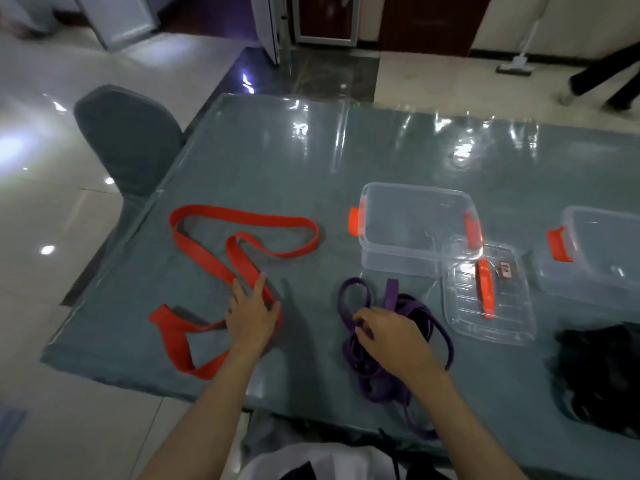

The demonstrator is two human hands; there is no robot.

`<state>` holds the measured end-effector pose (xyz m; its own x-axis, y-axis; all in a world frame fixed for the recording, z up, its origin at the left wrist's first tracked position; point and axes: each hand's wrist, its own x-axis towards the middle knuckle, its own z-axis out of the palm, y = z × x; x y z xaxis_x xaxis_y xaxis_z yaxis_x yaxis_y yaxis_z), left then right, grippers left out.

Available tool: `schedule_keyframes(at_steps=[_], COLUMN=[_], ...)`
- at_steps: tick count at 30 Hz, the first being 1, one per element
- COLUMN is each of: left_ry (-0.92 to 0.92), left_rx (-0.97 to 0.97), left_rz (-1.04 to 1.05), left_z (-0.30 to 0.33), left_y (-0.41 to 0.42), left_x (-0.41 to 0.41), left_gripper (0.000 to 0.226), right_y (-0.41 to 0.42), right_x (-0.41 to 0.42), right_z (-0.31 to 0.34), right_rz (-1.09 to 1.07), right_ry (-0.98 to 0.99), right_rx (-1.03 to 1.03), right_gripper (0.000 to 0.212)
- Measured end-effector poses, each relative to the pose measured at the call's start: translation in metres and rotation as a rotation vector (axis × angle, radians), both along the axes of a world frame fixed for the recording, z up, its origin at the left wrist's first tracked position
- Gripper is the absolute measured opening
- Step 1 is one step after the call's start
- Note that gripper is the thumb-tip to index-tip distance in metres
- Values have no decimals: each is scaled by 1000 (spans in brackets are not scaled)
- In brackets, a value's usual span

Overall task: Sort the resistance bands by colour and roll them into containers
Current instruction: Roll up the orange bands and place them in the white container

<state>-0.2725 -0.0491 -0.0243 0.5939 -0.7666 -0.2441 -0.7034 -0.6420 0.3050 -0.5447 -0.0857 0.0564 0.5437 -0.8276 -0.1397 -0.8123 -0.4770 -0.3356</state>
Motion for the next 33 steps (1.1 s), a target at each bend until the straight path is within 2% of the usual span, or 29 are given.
schedule_keyframes(at_steps=[3, 8, 12, 17, 19, 21, 23, 25, 29, 33], left_ry=[-48, 233, 217, 288, 330, 334, 324, 330, 384, 398], left_rx=[29, 45, 12, -126, -179, -276, -370, -431, -479, -355], left_rz=[-20, -72, -174, -324, -376, -405, -381, -317, -74, 126], left_z=[-14, -17, -23, -36, -35, -27, -13, 0, 1, -4], left_y=[-17, -37, -36, -26, -21, -17, -13, -11, -5, -3], left_x=[28, 48, 73, 134, 160, 184, 207, 230, 274, 298], left_gripper=[67, 74, 32, 13, 24, 49, 66, 72, 65, 55], right_y=[-6, -6, -1, -7, -15, -28, -45, -64, -109, -152], right_x=[43, 122, 182, 231, 245, 260, 276, 292, 330, 358], right_z=[1, 1, -8, -21, -26, -30, -35, -43, -63, -90], right_rz=[-78, -187, -229, -244, -232, -208, -156, -111, -146, -100], right_ry=[5, -26, -71, -56, -45, -25, -16, 12, 161, 275], right_rx=[-7, 54, 43, 96, 96, 93, 11, -61, 5, 60], right_gripper=[19, 25, 38, 23, 23, 25, 34, 52, 93, 104])
